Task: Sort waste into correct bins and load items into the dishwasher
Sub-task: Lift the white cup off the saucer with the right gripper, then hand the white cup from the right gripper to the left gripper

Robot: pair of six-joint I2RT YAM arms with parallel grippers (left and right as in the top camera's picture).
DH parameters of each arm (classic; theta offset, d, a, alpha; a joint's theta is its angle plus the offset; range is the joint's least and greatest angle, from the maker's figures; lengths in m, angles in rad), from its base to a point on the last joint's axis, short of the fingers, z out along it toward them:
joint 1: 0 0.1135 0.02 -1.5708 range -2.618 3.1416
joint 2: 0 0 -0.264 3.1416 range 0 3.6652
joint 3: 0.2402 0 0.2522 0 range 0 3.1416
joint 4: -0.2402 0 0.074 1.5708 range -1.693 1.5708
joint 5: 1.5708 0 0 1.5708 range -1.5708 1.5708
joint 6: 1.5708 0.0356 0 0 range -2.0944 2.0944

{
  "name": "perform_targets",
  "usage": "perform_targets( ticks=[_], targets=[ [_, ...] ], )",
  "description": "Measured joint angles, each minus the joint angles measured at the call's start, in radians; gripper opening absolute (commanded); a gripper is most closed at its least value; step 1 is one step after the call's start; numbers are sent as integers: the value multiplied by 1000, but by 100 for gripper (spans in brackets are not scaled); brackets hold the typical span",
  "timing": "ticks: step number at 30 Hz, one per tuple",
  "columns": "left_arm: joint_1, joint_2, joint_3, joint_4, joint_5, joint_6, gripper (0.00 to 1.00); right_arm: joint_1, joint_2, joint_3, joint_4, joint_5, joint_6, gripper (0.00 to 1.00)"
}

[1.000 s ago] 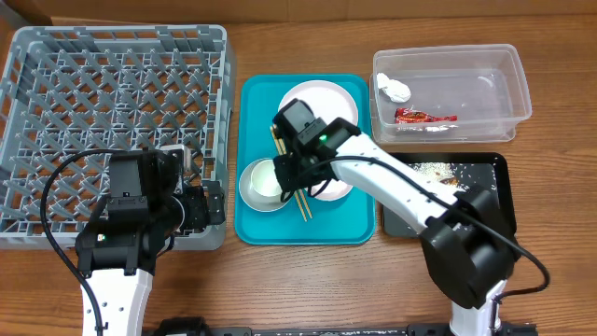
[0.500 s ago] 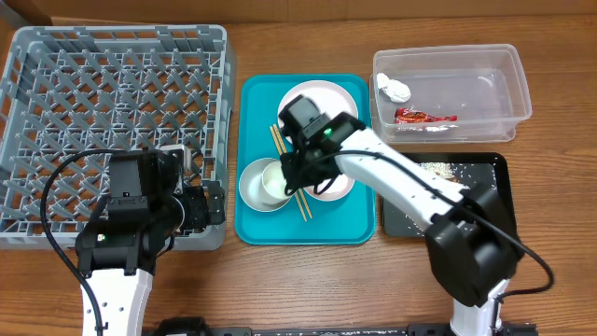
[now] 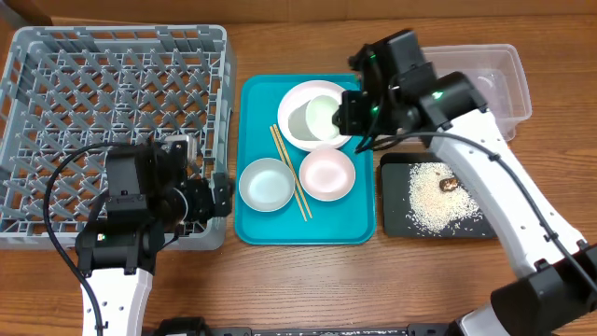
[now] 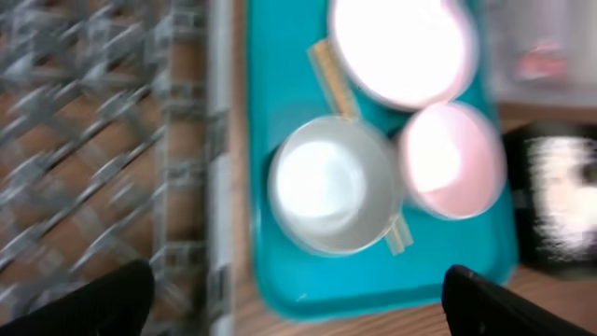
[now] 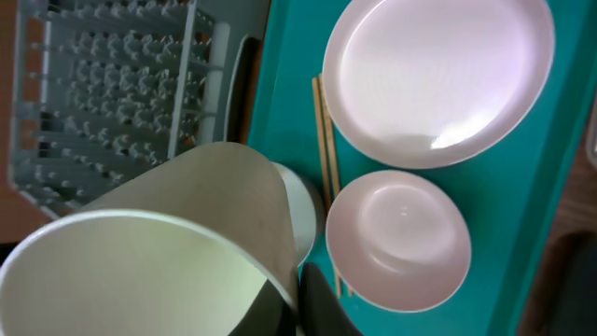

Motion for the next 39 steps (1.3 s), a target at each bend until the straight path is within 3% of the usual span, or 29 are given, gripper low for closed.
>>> perform_targets(
  ticks=[10,17,24,29,39],
  targets=[
    [0,73,3,269,480,4,100,-17,6,-14,-10,-348,-4,4],
    [0,92,3,399,706,3,100,-17,6,-14,-9,-640,-38,4],
    [0,92,6,556,888,4,100,-17,6,-14,-10,-774,-48,4],
    [0,92,6,570,995,4,100,-17,6,-14,-1,-832,-52,4],
    [-28,92,6,570,1041,4,100,-17,6,-14,5,-903,-52,4]
  ],
)
